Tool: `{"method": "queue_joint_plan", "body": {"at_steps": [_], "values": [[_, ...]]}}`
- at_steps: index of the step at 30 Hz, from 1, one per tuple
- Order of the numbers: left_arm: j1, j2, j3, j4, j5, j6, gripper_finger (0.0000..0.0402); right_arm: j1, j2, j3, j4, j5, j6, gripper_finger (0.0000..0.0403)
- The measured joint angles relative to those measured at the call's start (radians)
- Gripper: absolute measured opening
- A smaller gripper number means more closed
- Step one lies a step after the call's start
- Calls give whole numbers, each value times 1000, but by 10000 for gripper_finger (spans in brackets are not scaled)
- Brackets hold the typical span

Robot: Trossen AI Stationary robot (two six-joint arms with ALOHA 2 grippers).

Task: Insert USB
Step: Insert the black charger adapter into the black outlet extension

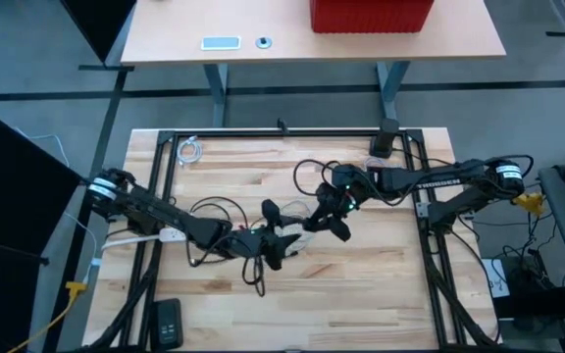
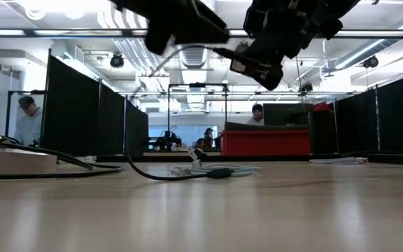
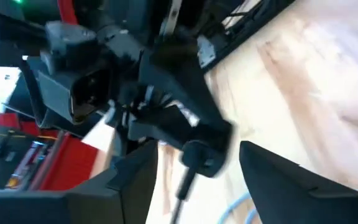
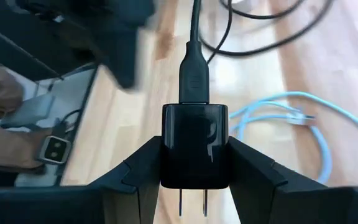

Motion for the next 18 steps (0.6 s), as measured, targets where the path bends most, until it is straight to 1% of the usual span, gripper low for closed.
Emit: {"method": "queue_joint_plan", "body": {"at_steps": [4,6,8,11,15,18], "values": [[0,-71,-1,-173,-3,-175,223,-30,-7,-14,-20,-14,-50,142],[0,-100,-2,-251,-3,-263,218,-49,-7,-33,-29,-3,-72,142],[0,-123,-2,-304,-2,-319,210,-71,-7,-50,-28,15,-88,142],[2,-139,-3,-327,-1,-346,195,-102,-11,-75,-28,70,-102,142],[5,-140,-6,-333,31,-346,172,-135,-12,-104,-29,143,-119,142],[12,-140,-24,-319,92,-341,154,-142,-12,-115,-31,154,-123,142]]}}
